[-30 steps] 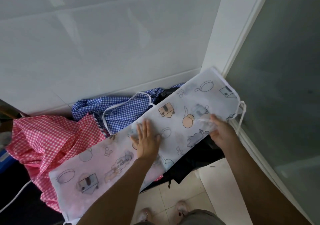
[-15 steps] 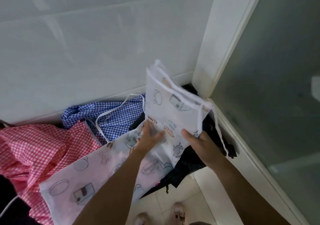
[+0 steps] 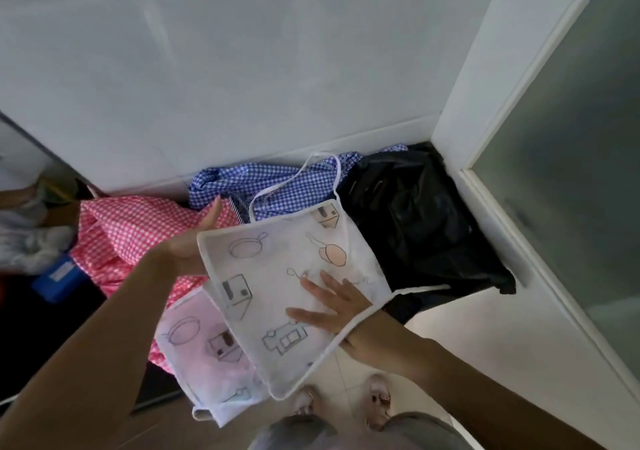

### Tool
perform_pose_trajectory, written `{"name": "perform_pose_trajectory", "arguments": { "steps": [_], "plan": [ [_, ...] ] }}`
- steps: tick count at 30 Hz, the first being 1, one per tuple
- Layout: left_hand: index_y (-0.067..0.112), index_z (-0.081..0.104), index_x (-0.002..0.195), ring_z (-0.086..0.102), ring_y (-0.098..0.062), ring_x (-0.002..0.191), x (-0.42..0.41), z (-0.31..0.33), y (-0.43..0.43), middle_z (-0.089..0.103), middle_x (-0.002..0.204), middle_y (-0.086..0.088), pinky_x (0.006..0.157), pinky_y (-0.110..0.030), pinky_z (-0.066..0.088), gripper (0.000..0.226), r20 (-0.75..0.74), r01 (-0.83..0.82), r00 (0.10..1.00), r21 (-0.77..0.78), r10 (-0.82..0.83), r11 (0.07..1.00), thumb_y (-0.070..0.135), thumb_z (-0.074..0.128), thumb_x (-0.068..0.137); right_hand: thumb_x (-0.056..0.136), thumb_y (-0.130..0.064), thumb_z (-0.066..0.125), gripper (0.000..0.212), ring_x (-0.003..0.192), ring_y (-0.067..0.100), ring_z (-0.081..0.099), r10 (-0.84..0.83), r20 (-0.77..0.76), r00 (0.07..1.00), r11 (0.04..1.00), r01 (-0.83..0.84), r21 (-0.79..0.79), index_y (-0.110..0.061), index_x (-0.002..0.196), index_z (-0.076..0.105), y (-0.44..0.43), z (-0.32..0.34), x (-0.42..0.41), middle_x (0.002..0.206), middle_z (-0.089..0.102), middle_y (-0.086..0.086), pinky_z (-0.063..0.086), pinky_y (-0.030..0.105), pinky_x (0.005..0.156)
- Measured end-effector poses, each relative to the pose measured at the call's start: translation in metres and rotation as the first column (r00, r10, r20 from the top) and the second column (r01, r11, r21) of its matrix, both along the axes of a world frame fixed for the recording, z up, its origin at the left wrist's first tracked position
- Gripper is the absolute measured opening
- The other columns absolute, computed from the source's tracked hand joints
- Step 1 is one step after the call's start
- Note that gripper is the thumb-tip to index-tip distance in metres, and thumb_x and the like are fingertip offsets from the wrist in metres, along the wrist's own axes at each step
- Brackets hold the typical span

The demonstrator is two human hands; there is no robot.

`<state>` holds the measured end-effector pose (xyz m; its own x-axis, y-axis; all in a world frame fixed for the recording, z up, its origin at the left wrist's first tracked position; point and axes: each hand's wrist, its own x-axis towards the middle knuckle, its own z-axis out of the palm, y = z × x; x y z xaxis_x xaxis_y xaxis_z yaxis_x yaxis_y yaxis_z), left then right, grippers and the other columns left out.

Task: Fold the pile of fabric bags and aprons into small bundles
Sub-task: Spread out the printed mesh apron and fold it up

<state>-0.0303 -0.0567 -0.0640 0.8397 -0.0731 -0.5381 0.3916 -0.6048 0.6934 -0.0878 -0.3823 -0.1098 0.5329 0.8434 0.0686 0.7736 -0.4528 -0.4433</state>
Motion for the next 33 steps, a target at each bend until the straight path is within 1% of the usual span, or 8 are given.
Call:
{"name": "perform_pose_trajectory", "arguments": {
  "steps": [2, 5, 11, 14, 16, 20, 23, 33],
  "plan": [
    [0.030, 0.034, 0.146, 0.025, -0.013, 0.141, -0.009, 0.010, 0.008, 0.027, 0.152, 0.009, 0.115, -0.033, 0.022, 0.068, -0.146, 0.088, 0.986, 0.083, -0.075, 0.993, 0.063, 0.047, 0.088, 0.093, -0.018, 0.042, 0.077, 0.146, 0.030, -0.003, 0.092, 0.023, 0.996, 0.990, -0.089, -0.109, -0.050, 0.146, -0.003, 0.010, -0.025, -0.014, 0.159, -0.005, -0.001, -0.005, 0.047, 0.112],
    [0.024, 0.064, 0.121, 0.059, -0.018, 0.117, -0.027, 0.002, 0.001, 0.063, 0.126, 0.002, 0.111, -0.045, 0.035, 0.066, -0.400, 0.300, 0.865, -0.070, -0.303, 0.951, 0.071, 0.053, 0.076, 0.091, -0.015, 0.048, 0.072, 0.144, 0.030, 0.002, 0.142, 0.004, 0.990, 0.968, -0.138, -0.211, -0.037, 0.150, 0.013, 0.018, -0.054, -0.019, 0.158, 0.007, 0.005, 0.011, 0.046, 0.113],
    [0.008, 0.046, 0.137, 0.042, -0.029, 0.129, -0.036, -0.063, -0.026, 0.044, 0.145, -0.011, 0.111, -0.035, 0.026, 0.079, -0.182, 0.176, 0.976, 0.318, -0.122, 0.932, 0.049, 0.073, 0.075, 0.086, 0.007, 0.051, 0.098, 0.140, 0.004, -0.023, 0.082, -0.286, 0.955, 0.919, -0.183, -0.349, -0.047, 0.146, -0.004, 0.004, -0.061, -0.008, 0.153, -0.025, -0.019, -0.005, 0.027, 0.117],
    [0.003, 0.036, 0.143, 0.033, -0.029, 0.136, -0.045, -0.073, -0.035, 0.035, 0.150, -0.014, 0.111, -0.031, 0.023, 0.082, -0.119, 0.072, 0.992, 0.325, -0.035, 0.943, 0.031, 0.077, 0.078, 0.084, 0.009, 0.041, 0.068, 0.138, -0.001, 0.028, -0.163, -0.500, 0.851, 0.931, -0.035, -0.364, -0.036, 0.134, 0.051, -0.013, -0.025, 0.007, 0.150, 0.036, -0.016, 0.025, 0.019, 0.113],
    [0.003, 0.039, 0.141, 0.035, -0.028, 0.134, -0.046, -0.079, -0.035, 0.037, 0.148, -0.014, 0.109, -0.030, 0.024, 0.079, -0.091, 0.061, 0.995, 0.341, -0.031, 0.938, 0.030, 0.077, 0.078, 0.086, 0.002, 0.050, 0.046, 0.097, 0.002, 0.063, -0.350, -0.521, 0.778, 0.929, 0.217, -0.299, -0.038, 0.090, 0.073, -0.024, 0.003, 0.029, 0.103, 0.071, -0.016, 0.048, 0.025, 0.087],
    [0.002, 0.048, 0.133, 0.041, -0.028, 0.128, -0.043, -0.082, -0.032, 0.044, 0.142, -0.014, 0.101, -0.029, 0.030, 0.068, -0.105, 0.096, 0.993, 0.399, -0.059, 0.912, 0.035, 0.074, 0.081, 0.088, -0.002, 0.060, 0.026, 0.098, 0.009, 0.062, -0.565, -0.557, 0.608, 0.777, 0.620, -0.111, -0.022, 0.104, 0.066, -0.045, 0.010, 0.084, 0.107, 0.068, -0.007, 0.046, 0.027, 0.092],
    [-0.001, 0.047, 0.133, 0.043, -0.029, 0.127, -0.042, -0.080, -0.028, 0.046, 0.140, -0.015, 0.101, -0.028, 0.032, 0.065, -0.078, 0.090, 0.995, 0.405, -0.064, 0.910, 0.029, 0.074, 0.081, 0.090, -0.016, 0.064, 0.046, 0.111, 0.015, 0.055, -0.629, -0.582, 0.514, 0.745, 0.613, -0.264, -0.013, 0.134, 0.051, -0.042, -0.010, 0.104, 0.123, 0.057, 0.003, 0.041, 0.025, 0.096],
    [0.003, 0.045, 0.135, 0.045, -0.024, 0.125, -0.040, -0.071, -0.011, 0.047, 0.139, -0.013, 0.098, -0.025, 0.036, 0.064, -0.196, 0.250, 0.966, 0.512, -0.171, 0.822, 0.028, 0.072, 0.083, 0.073, -0.052, 0.073, 0.052, 0.097, 0.017, 0.067, -0.573, -0.741, 0.350, 0.742, 0.606, -0.287, -0.019, 0.112, 0.063, -0.009, -0.036, 0.093, 0.105, 0.069, 0.001, 0.053, 0.034, 0.091]
  ]
}}
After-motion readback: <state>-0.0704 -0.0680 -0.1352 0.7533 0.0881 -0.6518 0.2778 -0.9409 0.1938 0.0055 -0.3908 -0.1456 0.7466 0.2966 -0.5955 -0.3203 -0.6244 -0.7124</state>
